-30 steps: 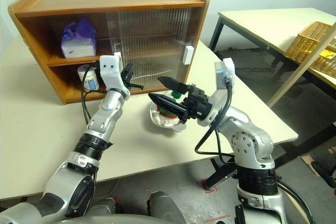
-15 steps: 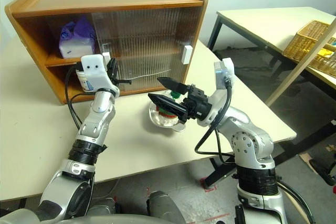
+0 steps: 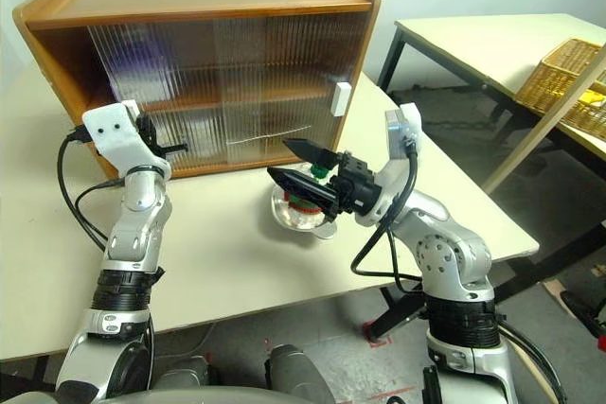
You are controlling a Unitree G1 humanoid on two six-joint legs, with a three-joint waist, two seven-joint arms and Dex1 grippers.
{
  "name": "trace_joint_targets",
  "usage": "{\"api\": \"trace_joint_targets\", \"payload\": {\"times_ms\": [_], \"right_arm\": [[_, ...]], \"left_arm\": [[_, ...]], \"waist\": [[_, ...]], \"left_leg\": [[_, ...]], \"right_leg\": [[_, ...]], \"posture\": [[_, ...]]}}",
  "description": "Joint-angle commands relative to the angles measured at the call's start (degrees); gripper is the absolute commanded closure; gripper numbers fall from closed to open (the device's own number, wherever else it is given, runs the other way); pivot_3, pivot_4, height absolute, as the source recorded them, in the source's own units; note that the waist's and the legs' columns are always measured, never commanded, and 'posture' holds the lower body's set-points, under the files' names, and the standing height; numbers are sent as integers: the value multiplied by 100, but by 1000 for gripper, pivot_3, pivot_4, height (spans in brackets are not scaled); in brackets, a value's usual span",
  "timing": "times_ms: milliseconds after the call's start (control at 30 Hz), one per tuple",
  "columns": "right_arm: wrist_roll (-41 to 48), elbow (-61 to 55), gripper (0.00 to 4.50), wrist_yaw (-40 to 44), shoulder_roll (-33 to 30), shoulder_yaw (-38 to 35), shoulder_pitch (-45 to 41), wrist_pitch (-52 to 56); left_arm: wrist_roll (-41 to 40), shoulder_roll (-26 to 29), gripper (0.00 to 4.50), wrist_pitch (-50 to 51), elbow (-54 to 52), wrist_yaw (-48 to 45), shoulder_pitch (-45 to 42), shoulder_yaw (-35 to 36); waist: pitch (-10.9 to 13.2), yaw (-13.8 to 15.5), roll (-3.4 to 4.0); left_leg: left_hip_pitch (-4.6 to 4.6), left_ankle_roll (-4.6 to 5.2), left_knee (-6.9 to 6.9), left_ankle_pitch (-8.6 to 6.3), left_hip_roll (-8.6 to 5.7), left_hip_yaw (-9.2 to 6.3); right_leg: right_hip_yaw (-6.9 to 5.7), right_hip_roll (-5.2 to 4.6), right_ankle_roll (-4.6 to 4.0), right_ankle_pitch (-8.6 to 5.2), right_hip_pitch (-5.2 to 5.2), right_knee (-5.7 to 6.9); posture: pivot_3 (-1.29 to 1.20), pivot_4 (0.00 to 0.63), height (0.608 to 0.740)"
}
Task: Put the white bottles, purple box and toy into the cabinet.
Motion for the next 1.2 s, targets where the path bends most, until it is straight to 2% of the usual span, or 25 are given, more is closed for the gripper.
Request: {"api": "trace_joint_targets", "payload": {"times_ms": [33, 533, 633, 733, 800, 867, 1067, 1200], "right_arm": [[-39, 61, 0, 66, 17, 60, -79, 5], [-108, 159, 0, 179, 77, 111, -145, -28], [-114, 160, 0, 183, 78, 105, -149, -33], [-120, 151, 0, 179, 83, 113, -152, -31], [-121, 160, 0, 187, 74, 106, -158, -29], [-128, 179, 0, 194, 68, 99, -170, -32], [-139, 192, 0, 195, 75, 79, -161, -38], [-147, 199, 0, 138, 95, 31, -120, -63]], "left_arm": [[80, 83, 4483, 151, -159, 116, 143, 167], [-5, 407, 4483, 139, -190, 172, 195, 487], [-360, 364, 4483, 46, -274, -479, 248, 271], [-952, 314, 4483, -40, -635, -1604, 409, -138], [-1078, 414, 4113, -1, -864, -2120, 561, -392], [-1191, 506, 3552, 70, -1051, -2507, 680, -571], [-2034, 704, 1381, 488, -1548, -3659, 888, -839], [-2675, 1255, 34, 672, -1594, -4760, 950, -761]], "waist": [[0, 21, 0], [0, 124, -2], [0, 143, -2], [-1, 204, -4], [-1, 235, -4], [-1, 255, -5], [-2, 272, -4], [-3, 280, -2]], "left_leg": [[1, -1, -1, 0, 2, -1], [10, -4, -6, -2, 8, -1], [13, -4, -6, -2, 10, -2], [13, -7, -6, -3, 9, -3], [12, -9, -3, -5, 7, -3], [11, -12, -2, -7, 7, -3], [11, -18, -4, -10, 26, -5], [12, -24, -5, -13, 38, -6]], "right_leg": [[-1, 0, -2, -1, 0, 0], [-3, 1, -23, 3, -1, 3], [-7, 2, -29, 3, -1, 7], [-7, 1, -34, 5, 0, 10], [-6, 0, -43, 9, 0, 10], [-5, -6, -57, 16, 0, 9], [-8, -8, -53, 14, -4, 9], [-13, -2, -57, 16, -9, 11]], "posture": [[-145, 24, 740], [-136, 12, 740], [-136, 12, 740], [-136, 9, 740], [-136, 8, 740], [-136, 10, 740], [-137, 12, 740], [-138, 13, 740]]}}
